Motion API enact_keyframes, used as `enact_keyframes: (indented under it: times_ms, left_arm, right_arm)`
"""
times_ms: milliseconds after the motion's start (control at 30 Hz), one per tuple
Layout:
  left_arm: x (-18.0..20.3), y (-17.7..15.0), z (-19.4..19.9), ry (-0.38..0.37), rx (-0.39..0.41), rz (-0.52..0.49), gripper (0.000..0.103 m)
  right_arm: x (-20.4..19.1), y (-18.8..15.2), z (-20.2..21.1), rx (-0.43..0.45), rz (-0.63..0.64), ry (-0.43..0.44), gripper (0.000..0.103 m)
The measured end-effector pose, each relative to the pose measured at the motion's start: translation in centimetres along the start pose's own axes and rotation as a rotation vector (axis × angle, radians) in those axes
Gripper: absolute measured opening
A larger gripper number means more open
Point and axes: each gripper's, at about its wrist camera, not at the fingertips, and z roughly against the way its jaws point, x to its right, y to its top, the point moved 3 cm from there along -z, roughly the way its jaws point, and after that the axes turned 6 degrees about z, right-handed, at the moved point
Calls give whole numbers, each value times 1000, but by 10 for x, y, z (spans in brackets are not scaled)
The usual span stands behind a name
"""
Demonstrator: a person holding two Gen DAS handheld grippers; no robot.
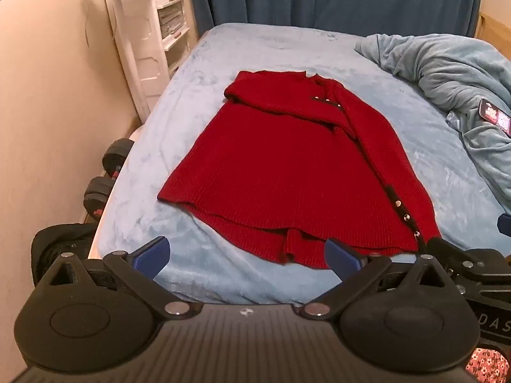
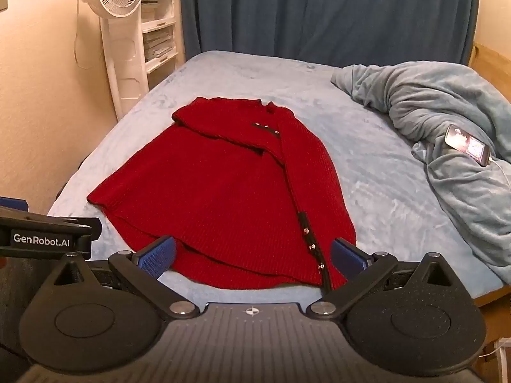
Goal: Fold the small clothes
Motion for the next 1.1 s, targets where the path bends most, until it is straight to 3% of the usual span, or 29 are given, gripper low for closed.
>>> enact_keyframes:
  times_ms: [233,1100]
  left_arm:
    - [-5,10,4,4,-3,4,103]
    - [1,-1,0,6,1,-12,103]
  right_arm:
    - [2,0,1,-3,25,-11,102]
    - [1,-2,-4,-13,18,5,102]
